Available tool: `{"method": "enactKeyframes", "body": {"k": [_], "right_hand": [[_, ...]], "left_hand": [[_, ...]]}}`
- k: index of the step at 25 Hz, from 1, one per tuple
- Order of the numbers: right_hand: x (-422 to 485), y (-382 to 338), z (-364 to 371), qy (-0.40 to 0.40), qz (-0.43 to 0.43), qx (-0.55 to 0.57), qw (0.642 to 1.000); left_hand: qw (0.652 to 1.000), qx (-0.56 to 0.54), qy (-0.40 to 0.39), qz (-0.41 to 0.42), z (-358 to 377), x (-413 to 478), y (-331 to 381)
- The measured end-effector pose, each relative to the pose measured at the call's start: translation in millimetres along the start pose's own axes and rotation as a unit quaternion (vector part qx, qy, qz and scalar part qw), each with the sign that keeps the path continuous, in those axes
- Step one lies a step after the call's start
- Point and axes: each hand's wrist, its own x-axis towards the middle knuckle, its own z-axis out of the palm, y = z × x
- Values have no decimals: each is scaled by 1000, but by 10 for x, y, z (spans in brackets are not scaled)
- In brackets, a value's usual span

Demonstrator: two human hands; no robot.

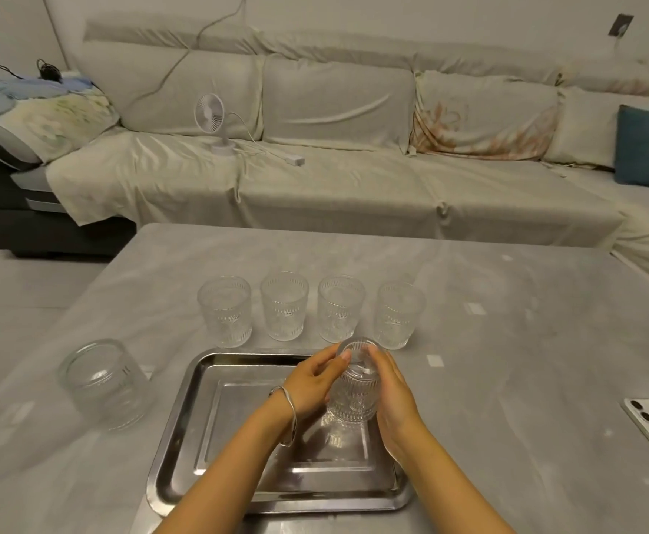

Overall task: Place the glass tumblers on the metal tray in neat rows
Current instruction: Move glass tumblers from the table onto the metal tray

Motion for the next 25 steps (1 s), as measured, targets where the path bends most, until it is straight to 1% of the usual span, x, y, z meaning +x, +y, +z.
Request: {"method": "enactKeyframes", "body": {"k": [3,6,8,10,12,14,16,18,19,21,23,25], "right_hand": [[-5,-19,-15,-4,6,-6,1000],[-59,-104,-19,-12,-9,-48,999],[-117,-191,-23,8,-56,-125,991],[-195,-300,-18,31,-122,-211,969],[-289,-428,52,27,-180,-245,952],[-385,-520,217,-7,-225,-261,939],[-468,-532,478,-54,-248,-280,926],[-532,-446,770,-112,-242,-283,922],[-557,-375,916,-143,-224,-283,921],[-588,-200,1214,-194,-170,-274,927],[-584,-26,1461,-225,-116,-253,934],[-558,136,1647,-234,-78,-247,937]], "left_hand": [[1000,8,4,3,16,-4,13],[999,2,49,0,61,-86,60],[997,15,80,3,73,-199,139],[995,16,100,8,-13,-361,269],[990,28,129,43,-234,-533,407],[980,54,162,100,-553,-731,534],[962,94,202,157,-936,-971,620],[932,162,265,185,-1323,-1196,642],[914,203,300,185,-1505,-1281,619],[884,277,347,146,-1826,-1404,514],[879,309,354,79,-2024,-1457,360],[888,307,339,38,-2122,-1443,182]]}}
